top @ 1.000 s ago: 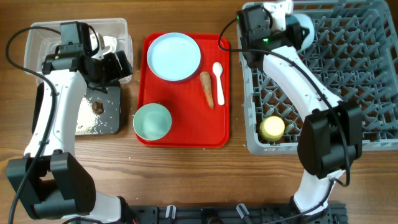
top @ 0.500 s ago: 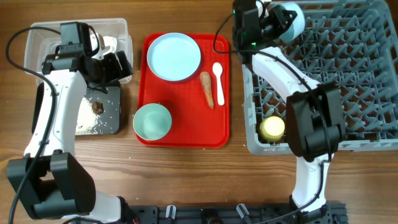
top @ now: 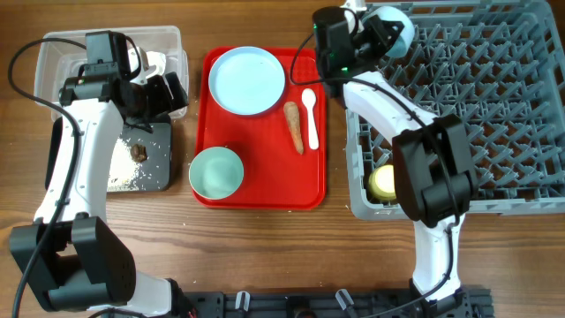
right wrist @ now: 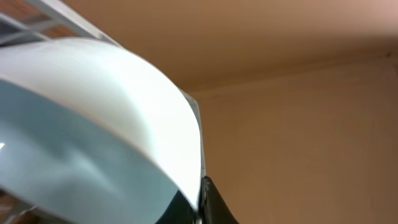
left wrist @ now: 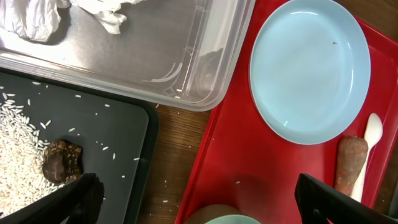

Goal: Sort waste into correct bins and load items into the dishwasher rack
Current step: 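Carry the light-blue bowl to the back of the dish rack and place it, then move the right gripper to the mint bowl on the red tray and grasp it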

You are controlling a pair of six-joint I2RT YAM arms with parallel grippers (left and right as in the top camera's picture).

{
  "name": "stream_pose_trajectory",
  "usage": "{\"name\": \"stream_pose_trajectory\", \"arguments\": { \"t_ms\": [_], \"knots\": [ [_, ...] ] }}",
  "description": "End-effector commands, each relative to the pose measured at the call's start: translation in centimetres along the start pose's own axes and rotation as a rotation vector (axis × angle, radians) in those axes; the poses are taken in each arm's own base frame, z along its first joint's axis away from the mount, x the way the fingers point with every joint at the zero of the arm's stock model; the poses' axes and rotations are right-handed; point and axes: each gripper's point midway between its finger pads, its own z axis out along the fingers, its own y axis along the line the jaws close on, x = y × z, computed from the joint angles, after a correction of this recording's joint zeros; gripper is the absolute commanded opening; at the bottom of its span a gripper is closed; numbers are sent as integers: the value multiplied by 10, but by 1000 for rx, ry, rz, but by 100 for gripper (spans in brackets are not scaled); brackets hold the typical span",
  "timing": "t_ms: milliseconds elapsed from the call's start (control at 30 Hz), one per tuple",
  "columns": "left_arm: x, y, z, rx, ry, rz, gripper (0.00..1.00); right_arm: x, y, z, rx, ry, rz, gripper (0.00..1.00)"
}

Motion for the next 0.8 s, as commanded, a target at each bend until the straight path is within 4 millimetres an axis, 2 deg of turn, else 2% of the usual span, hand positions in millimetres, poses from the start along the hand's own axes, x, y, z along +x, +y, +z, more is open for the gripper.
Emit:
{"name": "stream_pose_trajectory", "arguments": {
  "t_ms": [0, 33, 100, 133, 167, 200, 300, 400, 567, 667, 767],
  "knots": [
    [-5, -2, -9, 4, -29, 4, 100, -12, 20, -20, -12, -38, -14, 13],
    [-5, -2, -9, 4, -29, 4, 100, -15, 22, -26, -15, -51, -15, 16],
    [-5, -2, -9, 5, -29, 4, 100, -22, 26, -42, -22, -83, -21, 34],
    [-5, -2, -9, 4, -29, 5, 100, -25, 27, -49, -25, -96, -25, 45],
    [-5, -2, -9, 5, -29, 4, 100, -27, 29, -54, -28, -107, -25, 61],
    [-5, -2, -9, 4, -29, 4, 100, -29, 30, -59, -30, -116, -27, 72],
    [-5, -2, -9, 5, -29, 4, 100, -34, 31, -69, -32, -137, -19, 99],
    [-5, -2, -9, 4, -29, 4, 100, -44, 26, -85, -33, -177, 42, 100],
    [-5, -2, -9, 4, -29, 4, 100, -66, 6, -116, -48, -265, 246, 100],
    [-5, -2, -9, 5, -29, 4, 100, -79, 13, -138, -113, -340, 304, 99],
    [-5, -2, -9, 5, -29, 4, 100, -86, 44, -163, -259, -414, 312, 98]
  ]
}}
